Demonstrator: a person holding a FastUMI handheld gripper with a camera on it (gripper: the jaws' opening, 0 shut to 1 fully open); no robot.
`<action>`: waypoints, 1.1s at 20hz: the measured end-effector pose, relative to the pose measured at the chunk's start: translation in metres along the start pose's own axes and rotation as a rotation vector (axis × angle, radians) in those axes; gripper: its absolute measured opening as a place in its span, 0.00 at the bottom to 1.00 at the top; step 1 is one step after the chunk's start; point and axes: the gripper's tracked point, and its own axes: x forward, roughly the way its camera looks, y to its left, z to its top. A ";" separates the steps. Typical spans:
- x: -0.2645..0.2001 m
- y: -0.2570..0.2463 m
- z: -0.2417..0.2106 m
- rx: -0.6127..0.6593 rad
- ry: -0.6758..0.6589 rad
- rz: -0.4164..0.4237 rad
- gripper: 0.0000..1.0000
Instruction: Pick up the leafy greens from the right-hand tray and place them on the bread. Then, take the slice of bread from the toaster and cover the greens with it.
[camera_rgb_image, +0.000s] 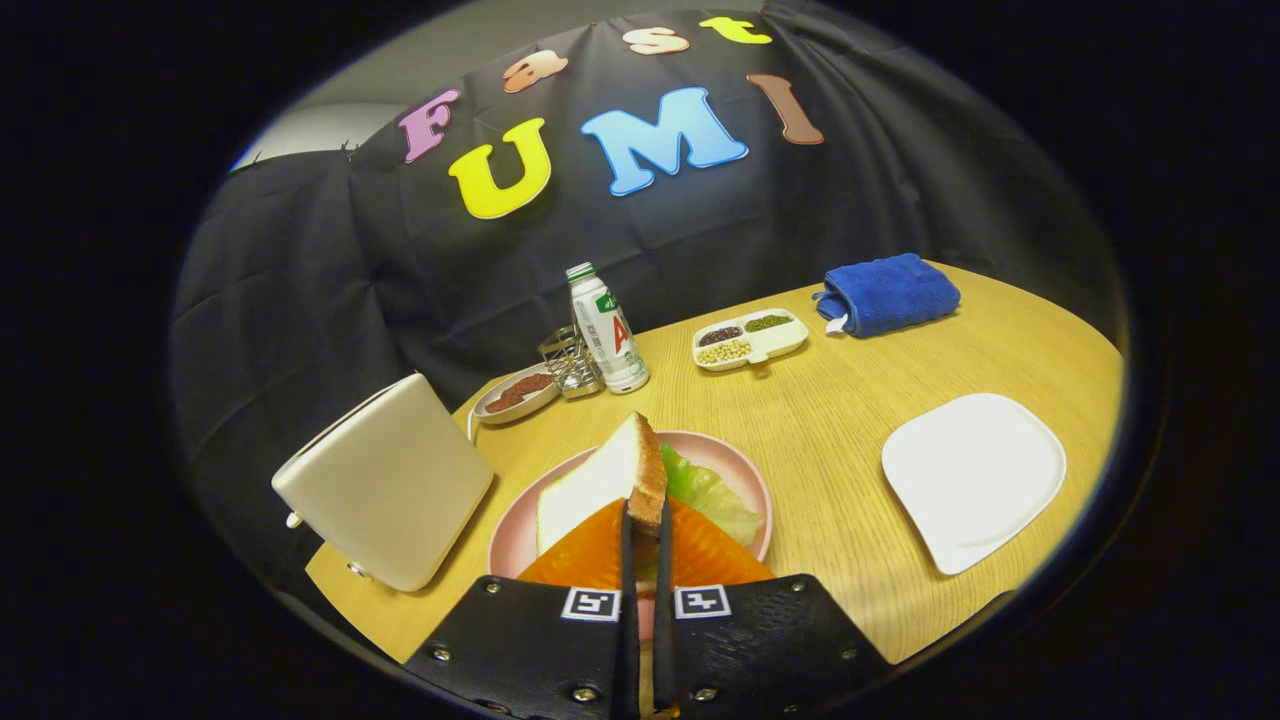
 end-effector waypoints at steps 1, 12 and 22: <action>-0.002 0.000 0.001 -0.009 -0.003 0.000 0.09; -0.003 -0.008 0.006 -0.248 -0.049 -0.078 0.66; -0.020 -0.001 0.059 -0.407 -0.187 -0.105 0.68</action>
